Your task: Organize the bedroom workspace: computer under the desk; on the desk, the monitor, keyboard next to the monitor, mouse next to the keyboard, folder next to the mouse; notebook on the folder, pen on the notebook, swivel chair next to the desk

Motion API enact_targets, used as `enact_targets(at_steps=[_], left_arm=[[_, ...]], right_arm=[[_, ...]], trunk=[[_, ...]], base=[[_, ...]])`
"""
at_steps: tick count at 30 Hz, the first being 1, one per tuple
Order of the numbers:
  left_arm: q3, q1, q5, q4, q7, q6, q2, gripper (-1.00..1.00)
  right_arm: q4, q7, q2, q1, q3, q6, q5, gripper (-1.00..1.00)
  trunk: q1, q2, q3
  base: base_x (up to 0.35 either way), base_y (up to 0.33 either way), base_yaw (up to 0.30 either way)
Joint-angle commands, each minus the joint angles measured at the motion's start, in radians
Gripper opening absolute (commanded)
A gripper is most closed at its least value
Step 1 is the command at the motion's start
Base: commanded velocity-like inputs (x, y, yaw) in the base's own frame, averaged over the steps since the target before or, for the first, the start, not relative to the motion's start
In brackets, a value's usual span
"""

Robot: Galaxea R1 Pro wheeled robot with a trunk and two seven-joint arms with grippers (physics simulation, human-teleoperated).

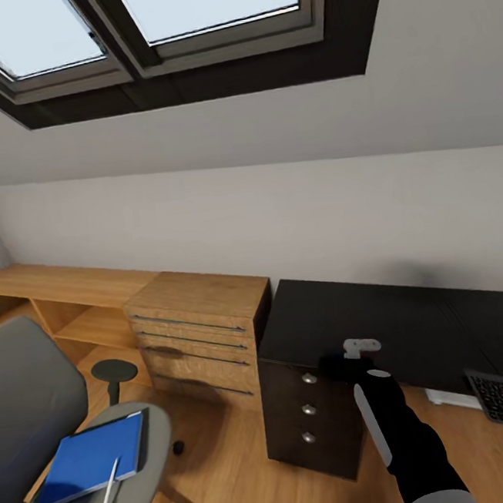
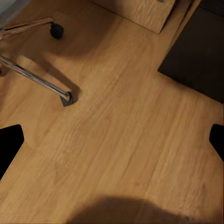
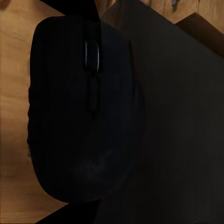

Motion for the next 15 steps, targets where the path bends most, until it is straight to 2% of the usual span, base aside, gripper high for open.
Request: enact_targets(at_steps=[1, 15], left_arm=[[0.003, -0.001, 0.003, 0.001, -0.002, -0.003, -0.001, 1.0], [0.002, -0.001, 0.003, 0.002, -0.001, -0.003, -0.002, 1.0]], right_arm=[[-0.001, 0.0, 0.001, -0.001, -0.001, 0.005, 0.003, -1.0], [-0.001, -0.001, 0.001, -0.001, -0.001, 0.005, 0.004, -1.0]], trunk=[[0.001, -0.001, -0.002], [0.001, -0.001, -0.009]], base=[[0.293, -0.057, 0.236], [0.273, -0.184, 0.234]])
